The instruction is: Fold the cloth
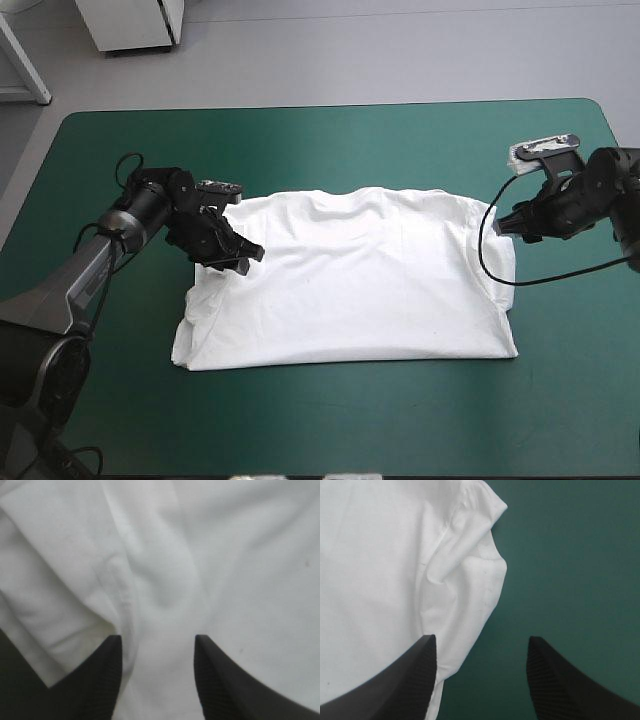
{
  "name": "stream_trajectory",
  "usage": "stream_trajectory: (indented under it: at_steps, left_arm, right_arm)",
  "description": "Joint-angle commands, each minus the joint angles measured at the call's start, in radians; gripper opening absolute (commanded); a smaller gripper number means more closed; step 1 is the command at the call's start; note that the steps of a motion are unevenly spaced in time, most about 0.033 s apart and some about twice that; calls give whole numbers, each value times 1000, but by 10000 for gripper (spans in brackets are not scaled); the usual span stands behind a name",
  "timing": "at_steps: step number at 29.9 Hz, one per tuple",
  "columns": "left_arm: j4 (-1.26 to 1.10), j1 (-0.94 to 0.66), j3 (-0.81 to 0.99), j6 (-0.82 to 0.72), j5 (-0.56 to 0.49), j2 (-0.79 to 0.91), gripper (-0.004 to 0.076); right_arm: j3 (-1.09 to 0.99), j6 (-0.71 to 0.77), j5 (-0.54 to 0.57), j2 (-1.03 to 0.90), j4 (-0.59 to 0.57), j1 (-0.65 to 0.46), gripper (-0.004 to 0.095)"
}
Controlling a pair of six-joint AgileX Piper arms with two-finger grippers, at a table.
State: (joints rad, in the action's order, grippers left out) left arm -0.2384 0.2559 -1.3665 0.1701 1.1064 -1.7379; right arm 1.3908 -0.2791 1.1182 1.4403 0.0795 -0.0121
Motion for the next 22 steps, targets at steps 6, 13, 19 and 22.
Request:
stream_trajectory:
  at_steps: [6,13,19,22]
  left_arm:
    - [-78,6,-92,16,44,206,403]
    - [-121,6,-134,39,46,275,402]
    - [-128,6,-157,39,56,281,402]
    - [-143,6,-157,39,59,281,402]
  right_arm:
    - [30,17,-48,88,-12,1,512]
    - [30,15,-57,220,-14,1,512]
    - [30,15,-72,303,-9,1,514]
    - [30,15,-80,334,-11,1,513]
